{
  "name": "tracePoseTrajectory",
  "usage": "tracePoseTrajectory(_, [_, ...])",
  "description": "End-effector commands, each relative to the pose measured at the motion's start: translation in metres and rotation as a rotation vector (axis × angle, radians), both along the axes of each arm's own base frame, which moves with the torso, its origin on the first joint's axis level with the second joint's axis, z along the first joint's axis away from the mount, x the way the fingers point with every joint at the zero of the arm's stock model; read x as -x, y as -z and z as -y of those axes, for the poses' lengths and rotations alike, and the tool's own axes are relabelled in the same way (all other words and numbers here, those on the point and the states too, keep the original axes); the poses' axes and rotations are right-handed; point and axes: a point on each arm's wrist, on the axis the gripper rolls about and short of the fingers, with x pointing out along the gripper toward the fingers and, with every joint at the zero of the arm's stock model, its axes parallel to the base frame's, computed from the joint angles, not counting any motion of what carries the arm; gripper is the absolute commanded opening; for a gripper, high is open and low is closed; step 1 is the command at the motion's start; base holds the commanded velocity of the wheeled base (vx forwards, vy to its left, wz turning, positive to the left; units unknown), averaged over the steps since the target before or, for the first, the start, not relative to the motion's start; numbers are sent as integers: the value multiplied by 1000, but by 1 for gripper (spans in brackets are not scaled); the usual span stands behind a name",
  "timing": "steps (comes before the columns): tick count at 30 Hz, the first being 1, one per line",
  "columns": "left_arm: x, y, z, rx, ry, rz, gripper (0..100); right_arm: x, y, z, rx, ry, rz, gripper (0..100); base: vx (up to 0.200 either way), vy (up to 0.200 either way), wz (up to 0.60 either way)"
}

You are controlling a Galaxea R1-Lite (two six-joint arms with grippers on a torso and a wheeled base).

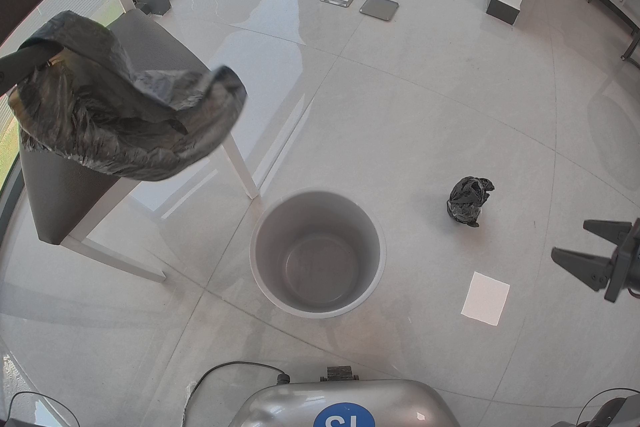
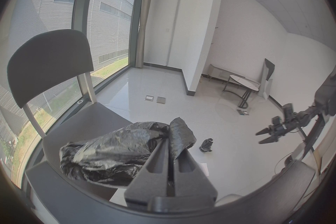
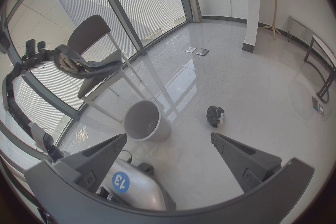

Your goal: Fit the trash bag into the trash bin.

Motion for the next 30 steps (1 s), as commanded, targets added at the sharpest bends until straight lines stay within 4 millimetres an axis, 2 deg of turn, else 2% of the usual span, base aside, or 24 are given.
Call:
tracePoseTrajectory(1, [19, -17, -1, 24, 67, 47, 0, -40, 5, -11, 26, 10, -58, 100, 0, 0, 0])
tracePoseTrajectory(8, [15, -18, 4, 21, 106, 40, 0, -63, -9, -14, -7, -9, -39, 100, 0, 0, 0])
tracePoseTrajectory(21, [3, -32, 14, 52, 81, 41, 0, -84, -22, -37, -12, -107, -19, 100, 0, 0, 0])
tracePoseTrajectory(25, [-1, -39, 20, 87, 96, 33, 0, -106, -32, -53, -22, -134, 3, 100, 0, 0, 0])
tracePoseTrajectory(30, [-4, -46, 25, 115, 119, 27, 0, -121, -38, -73, -27, -185, 18, 100, 0, 0, 0])
